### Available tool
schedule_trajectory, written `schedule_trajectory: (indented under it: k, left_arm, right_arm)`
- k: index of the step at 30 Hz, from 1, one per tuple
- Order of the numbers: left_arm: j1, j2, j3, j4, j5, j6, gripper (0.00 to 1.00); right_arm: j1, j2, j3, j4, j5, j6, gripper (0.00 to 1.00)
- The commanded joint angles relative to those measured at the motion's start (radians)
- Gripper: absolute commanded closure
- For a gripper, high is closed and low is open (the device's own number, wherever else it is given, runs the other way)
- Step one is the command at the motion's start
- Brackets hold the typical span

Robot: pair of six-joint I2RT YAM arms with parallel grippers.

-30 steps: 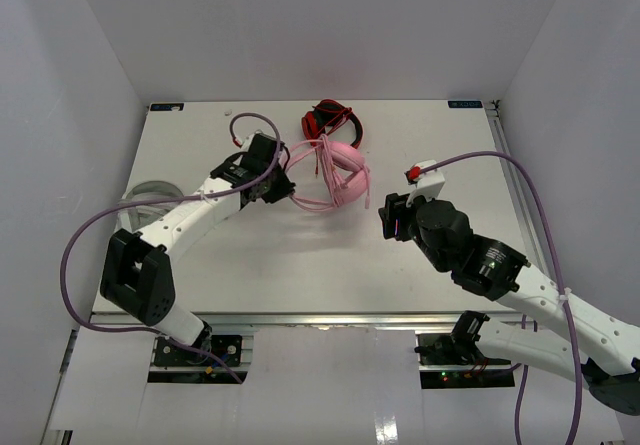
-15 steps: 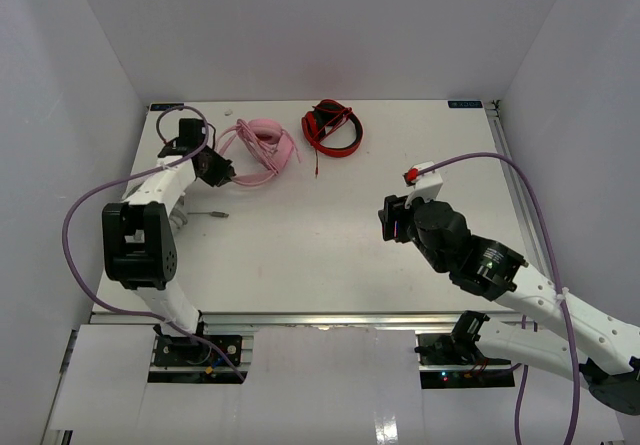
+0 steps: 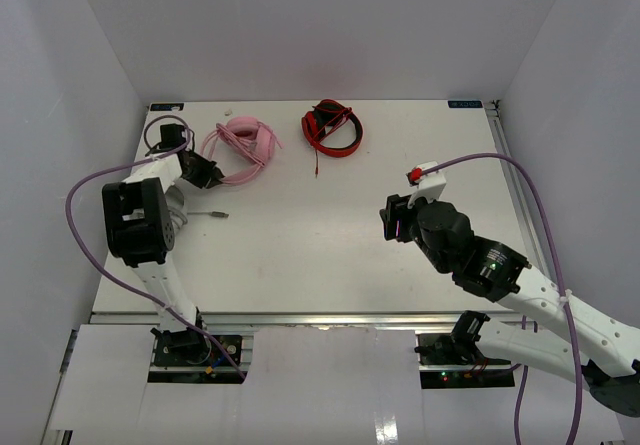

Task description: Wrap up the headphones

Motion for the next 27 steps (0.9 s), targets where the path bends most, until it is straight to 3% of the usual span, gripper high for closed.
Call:
schedule_trajectory:
  k: [1, 4, 10, 14, 18, 23, 25, 27]
  left_arm:
    - [0.006, 0.018, 0.064, 0.073, 0.1, 0.025, 1.0]
    - [0.008, 0.035, 0.069, 0.077, 0.13, 0.051, 0.93]
    - [0.007, -0.004, 0.048, 0.082, 0.11, 0.074, 0.35]
    - [0.009, -0.042, 0.051, 0.044, 0.062, 0.073, 0.13]
    - [0.02, -0.098, 0.061, 0.011, 0.04, 0.072, 0.03]
    - [0.021, -0.239, 0.069, -0.043, -0.047, 0.121, 0.02]
    - [0.006, -0.326, 0.015, -0.034, -0.06, 0.128, 0.02]
    - [-0.08, -0.441, -0.086, 0.03, -0.102, 0.173, 0.02]
  right_arm:
    - [-0.004, -0.006, -0.005, 0.034, 0.028, 0.009, 0.39]
    - [-0.004, -0.006, -0.005, 0.034, 0.036, 0.009, 0.38]
    - [-0.004, 0.001, -0.007, 0.034, 0.037, 0.011, 0.38]
    - [-0.004, 0.0, -0.01, 0.035, 0.037, 0.011, 0.38]
    - [-0.004, 0.005, -0.01, 0.034, 0.027, 0.011, 0.38]
    - [-0.004, 0.042, -0.004, 0.044, -0.041, 0.002, 0.38]
    - [-0.003, 0.067, -0.002, 0.051, -0.08, -0.001, 0.38]
    - [-0.004, 0.09, -0.002, 0.056, -0.122, -0.004, 0.39]
